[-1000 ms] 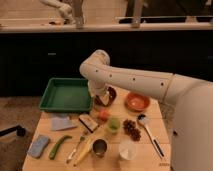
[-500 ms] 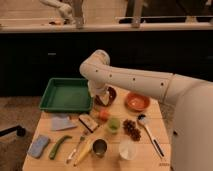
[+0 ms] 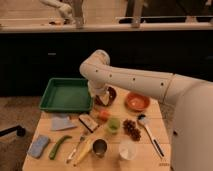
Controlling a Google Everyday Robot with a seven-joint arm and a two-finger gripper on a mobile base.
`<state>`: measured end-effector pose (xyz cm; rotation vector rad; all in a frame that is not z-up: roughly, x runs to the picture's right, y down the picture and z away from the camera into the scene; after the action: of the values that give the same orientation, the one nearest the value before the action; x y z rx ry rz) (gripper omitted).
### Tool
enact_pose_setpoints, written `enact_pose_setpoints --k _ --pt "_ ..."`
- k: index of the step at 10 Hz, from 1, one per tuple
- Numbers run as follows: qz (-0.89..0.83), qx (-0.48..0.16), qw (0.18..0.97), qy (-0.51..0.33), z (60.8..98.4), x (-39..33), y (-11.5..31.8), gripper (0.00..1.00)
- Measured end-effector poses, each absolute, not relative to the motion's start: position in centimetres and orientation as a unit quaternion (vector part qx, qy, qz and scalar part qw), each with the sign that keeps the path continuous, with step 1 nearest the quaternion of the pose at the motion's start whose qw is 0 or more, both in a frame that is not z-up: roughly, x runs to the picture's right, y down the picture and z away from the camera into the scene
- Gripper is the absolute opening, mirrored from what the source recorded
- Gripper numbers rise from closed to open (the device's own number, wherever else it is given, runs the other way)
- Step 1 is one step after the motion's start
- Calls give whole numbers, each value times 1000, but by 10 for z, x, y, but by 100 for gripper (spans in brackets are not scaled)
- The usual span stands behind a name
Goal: Place apple in tray
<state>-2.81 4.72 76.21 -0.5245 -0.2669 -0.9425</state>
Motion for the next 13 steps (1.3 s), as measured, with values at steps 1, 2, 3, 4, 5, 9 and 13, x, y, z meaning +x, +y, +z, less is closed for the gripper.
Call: enact_pose_setpoints --k 1,2,3,4,5,9,13 --pt "-447 -249 850 -127 762 -28 47 64" --pt "-447 -249 850 -127 762 -28 47 64" --pt "-447 -249 850 -127 762 -28 47 64" --pt "-447 -249 850 -127 762 -28 47 64" --pt "-447 -249 850 -127 762 -28 47 64" --pt "-447 -248 850 -128 762 -28 47 64" --pt "-529 -241 793 -182 769 -31 45 64"
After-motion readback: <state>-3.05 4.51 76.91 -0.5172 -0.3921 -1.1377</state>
